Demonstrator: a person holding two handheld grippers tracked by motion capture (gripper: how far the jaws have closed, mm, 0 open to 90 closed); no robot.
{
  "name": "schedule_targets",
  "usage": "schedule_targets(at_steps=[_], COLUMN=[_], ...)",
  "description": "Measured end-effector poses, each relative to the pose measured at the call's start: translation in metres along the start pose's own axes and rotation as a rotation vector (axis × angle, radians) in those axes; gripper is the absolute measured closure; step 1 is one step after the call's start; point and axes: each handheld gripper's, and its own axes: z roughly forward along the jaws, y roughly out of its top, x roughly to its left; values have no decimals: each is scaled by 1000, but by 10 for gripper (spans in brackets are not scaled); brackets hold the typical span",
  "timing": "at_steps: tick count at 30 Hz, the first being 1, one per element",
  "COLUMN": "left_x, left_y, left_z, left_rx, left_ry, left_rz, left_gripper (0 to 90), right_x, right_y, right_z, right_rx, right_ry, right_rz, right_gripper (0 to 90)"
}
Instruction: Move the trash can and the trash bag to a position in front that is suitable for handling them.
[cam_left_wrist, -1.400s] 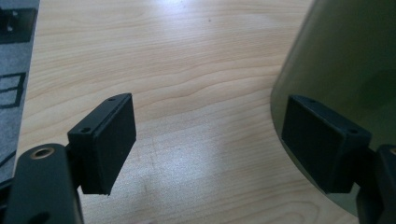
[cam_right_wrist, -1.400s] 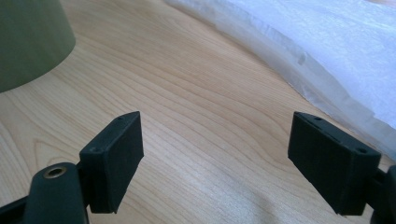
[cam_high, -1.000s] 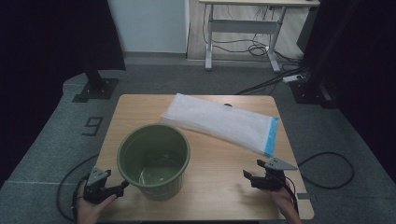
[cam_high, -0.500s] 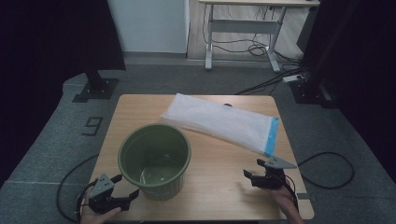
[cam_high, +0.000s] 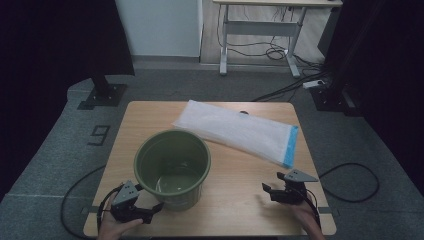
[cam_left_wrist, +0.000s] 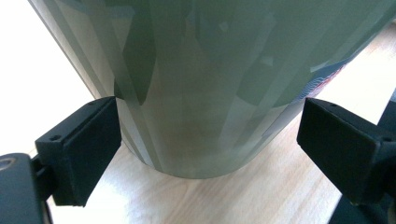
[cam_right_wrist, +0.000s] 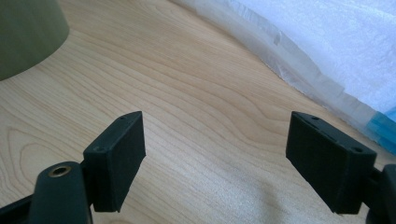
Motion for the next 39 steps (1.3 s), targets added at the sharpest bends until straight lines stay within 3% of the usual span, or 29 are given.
schedule_targets(at_steps=[8, 15, 25, 29, 39], left_x=[-1, -4, -5, -2, 1], left_y=[18, 38, 57, 65, 83], left_z=[18, 44, 72, 81, 103], left_rx=[-10, -4, -7, -12, 0], left_ry=[-6, -13, -10, -26, -32], left_rz=[28, 56, 58, 39, 41], left_gripper=[79, 83, 86, 95, 101], right_x=[-1, -2, -1, 4, 2], right_y=[-2, -2, -3, 1, -1], right_z=[-2, -4, -4, -7, -5], right_rx=[-3, -1, 4, -36, -13], right_ry=[-3, -6, -5, 3, 3], right_rz=[6, 9, 7, -6, -8], right_gripper=[192, 193, 193, 198, 198])
